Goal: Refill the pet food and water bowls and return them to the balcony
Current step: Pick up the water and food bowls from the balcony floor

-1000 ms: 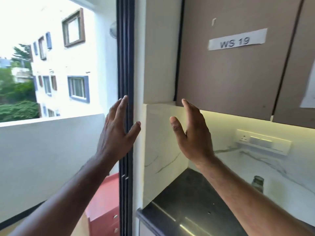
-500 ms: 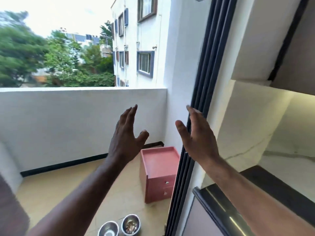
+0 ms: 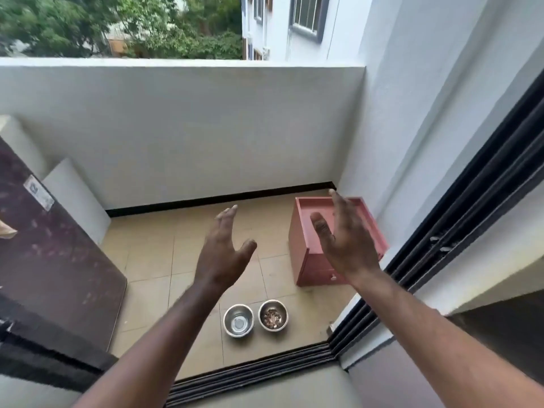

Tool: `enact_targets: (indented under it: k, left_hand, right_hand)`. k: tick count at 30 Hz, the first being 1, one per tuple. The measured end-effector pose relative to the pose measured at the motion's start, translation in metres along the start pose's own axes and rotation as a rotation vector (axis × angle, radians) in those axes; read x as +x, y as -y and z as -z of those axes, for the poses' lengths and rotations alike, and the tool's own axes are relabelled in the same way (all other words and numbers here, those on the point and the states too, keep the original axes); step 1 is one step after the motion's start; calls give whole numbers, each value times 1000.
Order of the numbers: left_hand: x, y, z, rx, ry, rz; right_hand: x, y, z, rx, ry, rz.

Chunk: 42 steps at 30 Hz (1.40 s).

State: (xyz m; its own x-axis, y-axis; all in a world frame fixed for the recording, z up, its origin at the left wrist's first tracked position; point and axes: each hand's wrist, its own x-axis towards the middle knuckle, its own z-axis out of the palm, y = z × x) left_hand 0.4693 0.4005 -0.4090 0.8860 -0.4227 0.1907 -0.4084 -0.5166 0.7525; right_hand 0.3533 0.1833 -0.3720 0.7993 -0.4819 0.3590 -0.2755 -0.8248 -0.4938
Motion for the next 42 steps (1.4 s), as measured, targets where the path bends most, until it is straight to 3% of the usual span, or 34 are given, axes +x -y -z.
enact_targets:
  k: [9, 19, 32, 38, 42]
  left_hand:
    - [29, 119, -63, 45, 103, 250]
    - [65, 280, -202, 66, 180, 486]
    - [26, 523, -413, 135, 314, 721]
    - [-2, 615, -479, 136, 239, 926]
    - [-10, 666, -512, -43, 127, 1128]
  right_hand:
    - [19, -59, -144, -45, 282, -139]
    - [23, -171, -350, -103, 549, -246]
    - [-88, -324, -625, -202, 805, -446]
    - [-117, -391, -712, -232, 839, -598]
    - [-125, -432, -761, -247, 787, -785]
